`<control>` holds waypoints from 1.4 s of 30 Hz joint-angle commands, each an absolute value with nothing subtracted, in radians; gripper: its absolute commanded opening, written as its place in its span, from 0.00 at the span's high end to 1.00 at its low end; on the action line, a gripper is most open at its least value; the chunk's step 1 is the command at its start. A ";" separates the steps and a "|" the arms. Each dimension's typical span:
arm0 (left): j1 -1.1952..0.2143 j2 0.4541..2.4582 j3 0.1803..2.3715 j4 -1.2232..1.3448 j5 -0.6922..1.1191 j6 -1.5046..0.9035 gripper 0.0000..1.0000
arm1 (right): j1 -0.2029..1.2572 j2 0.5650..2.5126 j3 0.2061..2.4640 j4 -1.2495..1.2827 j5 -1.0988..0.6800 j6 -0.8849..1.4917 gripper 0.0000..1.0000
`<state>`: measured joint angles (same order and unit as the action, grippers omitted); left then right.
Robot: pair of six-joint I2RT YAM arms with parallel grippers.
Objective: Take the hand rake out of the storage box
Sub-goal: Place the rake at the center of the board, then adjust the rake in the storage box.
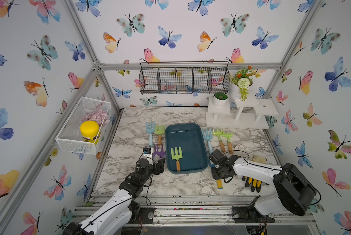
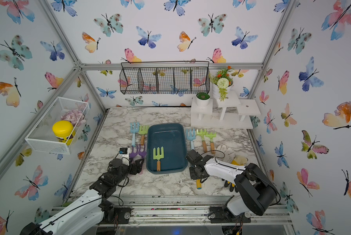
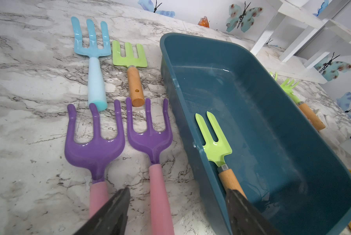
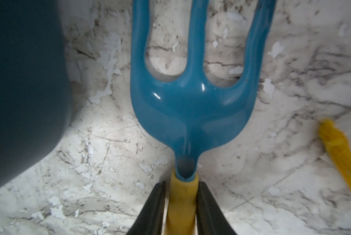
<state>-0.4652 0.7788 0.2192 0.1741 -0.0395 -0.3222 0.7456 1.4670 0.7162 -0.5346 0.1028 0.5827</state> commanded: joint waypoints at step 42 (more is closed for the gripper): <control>-0.467 0.838 0.413 -0.052 -0.041 -0.361 0.20 | 0.742 1.230 0.970 -0.763 0.247 0.453 0.09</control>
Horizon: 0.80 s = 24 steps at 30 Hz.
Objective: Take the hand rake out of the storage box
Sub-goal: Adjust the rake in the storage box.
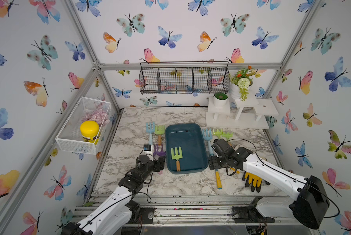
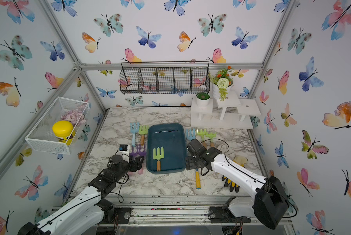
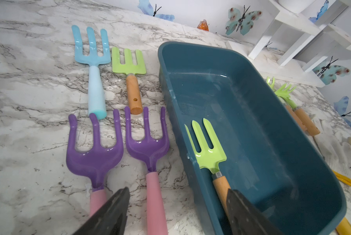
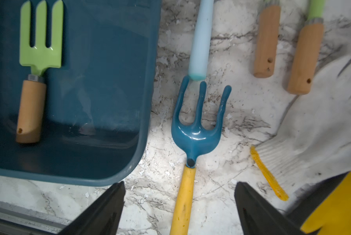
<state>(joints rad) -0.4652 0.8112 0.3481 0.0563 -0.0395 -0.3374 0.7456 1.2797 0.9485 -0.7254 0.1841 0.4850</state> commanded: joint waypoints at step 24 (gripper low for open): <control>-0.743 1.152 0.790 -0.285 -0.256 -0.643 0.19 | 0.742 0.871 0.857 -0.613 0.410 0.409 0.02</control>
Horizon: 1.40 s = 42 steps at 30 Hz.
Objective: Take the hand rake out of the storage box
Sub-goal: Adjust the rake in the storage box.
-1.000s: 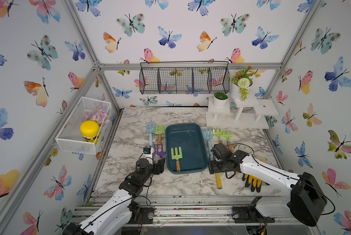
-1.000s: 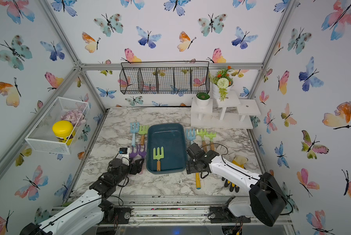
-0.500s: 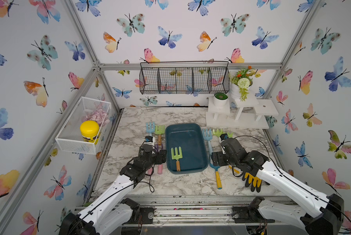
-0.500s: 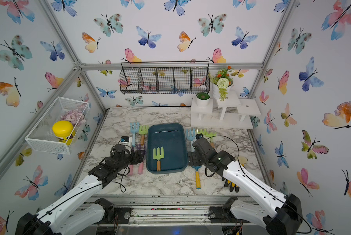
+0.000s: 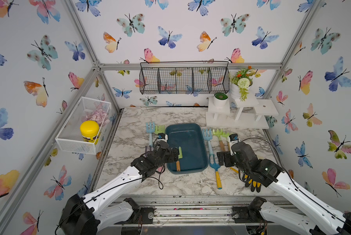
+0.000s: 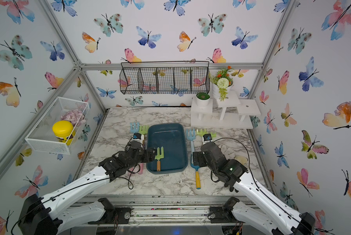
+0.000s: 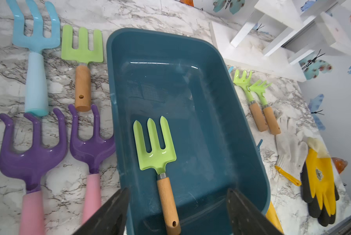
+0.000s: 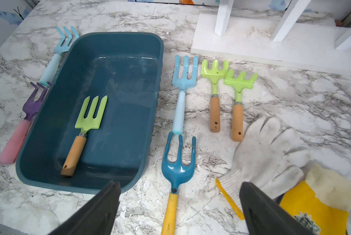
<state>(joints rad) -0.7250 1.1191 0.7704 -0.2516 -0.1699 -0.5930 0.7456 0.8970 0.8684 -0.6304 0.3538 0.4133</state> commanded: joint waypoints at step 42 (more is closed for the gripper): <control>-0.807 1.804 1.103 -0.471 -0.072 -0.701 0.48 | 0.742 0.842 0.816 -0.554 0.364 0.390 0.02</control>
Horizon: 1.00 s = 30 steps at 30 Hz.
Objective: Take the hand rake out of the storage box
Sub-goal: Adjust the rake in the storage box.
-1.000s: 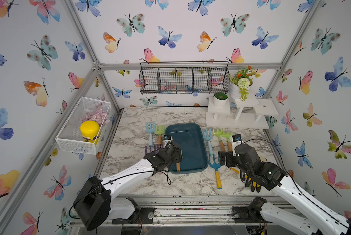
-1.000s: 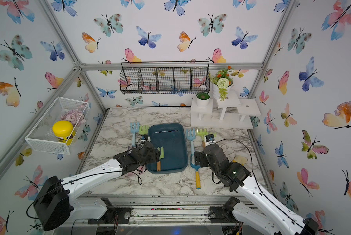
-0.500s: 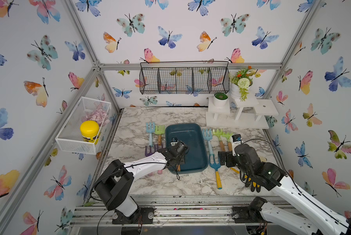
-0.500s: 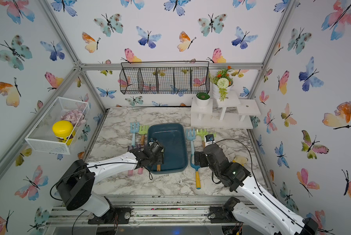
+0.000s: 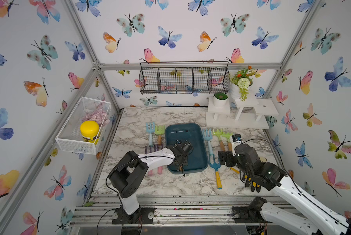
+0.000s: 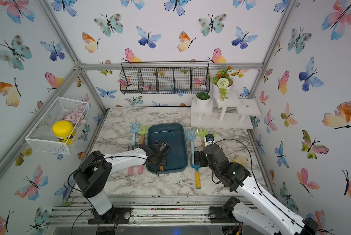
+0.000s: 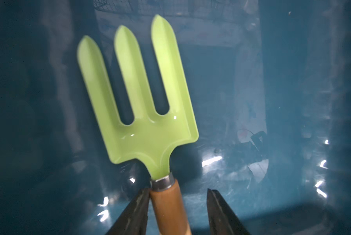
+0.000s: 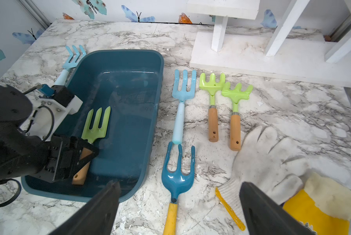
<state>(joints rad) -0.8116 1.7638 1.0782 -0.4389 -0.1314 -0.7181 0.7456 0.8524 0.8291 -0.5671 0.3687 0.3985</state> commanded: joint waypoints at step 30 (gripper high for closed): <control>-0.746 1.989 1.374 -0.545 -0.209 -0.565 0.67 | 0.742 0.886 0.816 -0.552 0.350 0.385 0.03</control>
